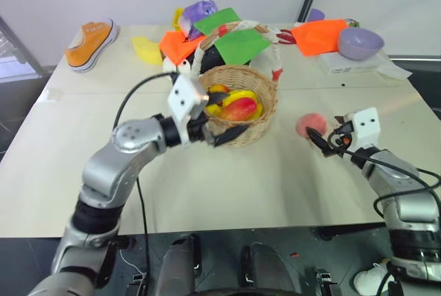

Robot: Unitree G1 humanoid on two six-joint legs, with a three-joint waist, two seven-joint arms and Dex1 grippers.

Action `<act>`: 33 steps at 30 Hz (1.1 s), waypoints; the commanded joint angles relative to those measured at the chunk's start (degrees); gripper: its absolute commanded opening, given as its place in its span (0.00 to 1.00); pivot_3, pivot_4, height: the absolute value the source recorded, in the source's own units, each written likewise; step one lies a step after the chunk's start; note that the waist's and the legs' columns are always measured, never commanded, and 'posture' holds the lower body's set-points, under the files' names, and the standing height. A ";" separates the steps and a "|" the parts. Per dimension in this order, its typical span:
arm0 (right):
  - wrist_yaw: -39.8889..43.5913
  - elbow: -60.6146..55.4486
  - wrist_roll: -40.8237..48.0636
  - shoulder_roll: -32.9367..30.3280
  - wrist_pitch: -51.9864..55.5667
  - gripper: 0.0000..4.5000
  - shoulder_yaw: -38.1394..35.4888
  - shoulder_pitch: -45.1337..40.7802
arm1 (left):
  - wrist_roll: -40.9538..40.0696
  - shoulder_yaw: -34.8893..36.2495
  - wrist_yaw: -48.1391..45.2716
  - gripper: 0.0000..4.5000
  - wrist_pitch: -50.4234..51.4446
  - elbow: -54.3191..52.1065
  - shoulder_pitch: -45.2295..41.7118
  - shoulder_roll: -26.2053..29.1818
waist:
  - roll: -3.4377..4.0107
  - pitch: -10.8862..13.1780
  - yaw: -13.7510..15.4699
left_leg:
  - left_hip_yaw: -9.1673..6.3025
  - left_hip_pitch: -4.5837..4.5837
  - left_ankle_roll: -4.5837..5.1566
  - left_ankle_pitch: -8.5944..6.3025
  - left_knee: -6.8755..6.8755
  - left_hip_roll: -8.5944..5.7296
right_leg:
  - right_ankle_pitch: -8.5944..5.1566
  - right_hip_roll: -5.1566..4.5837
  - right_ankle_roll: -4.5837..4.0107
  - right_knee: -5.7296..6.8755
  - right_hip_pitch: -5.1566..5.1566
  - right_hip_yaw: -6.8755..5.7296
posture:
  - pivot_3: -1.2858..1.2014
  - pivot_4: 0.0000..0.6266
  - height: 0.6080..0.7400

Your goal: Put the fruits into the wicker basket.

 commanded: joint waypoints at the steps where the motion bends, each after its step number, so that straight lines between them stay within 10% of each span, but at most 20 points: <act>1: 0.83 3.20 0.77 1.35 -1.20 1.00 -0.53 -3.04 | -0.38 -0.34 -0.68 0.98 -1.15 -3.26 1.03 0.48 | 0.00 0.00 0.13 | 0.00 0.00 -0.01 0.01 0.00 0.00 | 0.00 0.01 0.00 0.00 0.00 0.00 | 0.52 0.24 0.95; 7: 2.29 7.77 0.55 2.62 -2.70 1.00 -0.46 -5.38 | 1.20 -1.25 1.53 0.98 -1.09 -3.15 2.31 -0.31 | 0.00 0.00 0.11 | -0.02 -0.01 0.00 0.00 0.03 0.01 | 0.00 0.00 0.00 0.01 0.03 0.01 | 0.52 0.24 0.95; 12: 2.28 4.59 -0.31 1.73 -3.96 0.58 -0.32 -4.85 | 1.11 0.17 2.80 1.00 -0.77 -3.54 4.13 -0.14 | 0.02 0.00 0.03 | -0.02 0.00 -0.01 0.01 0.00 0.01 | 0.00 0.02 0.01 0.04 0.00 0.01 | 0.52 0.24 0.95; 22: 16.10 -30.19 22.63 -3.13 9.39 0.58 3.13 -5.51 | -0.69 14.63 0.55 1.00 -4.46 -1.10 15.18 6.62 | 0.14 0.06 -0.72 | -0.04 0.04 -0.02 0.00 -0.07 0.19 | -0.01 0.03 0.01 0.05 -0.04 0.01 | 0.52 0.24 0.95; 33: -0.46 -13.11 2.83 11.14 12.08 0.68 21.93 -27.98 | -1.41 15.84 1.42 1.00 -6.61 -2.30 16.85 6.69 | 0.09 0.03 -1.13 | -0.06 -0.13 -0.05 -0.02 -0.06 0.02 | -0.09 -0.37 -0.26 0.02 -0.17 -0.01 | 0.52 0.24 0.95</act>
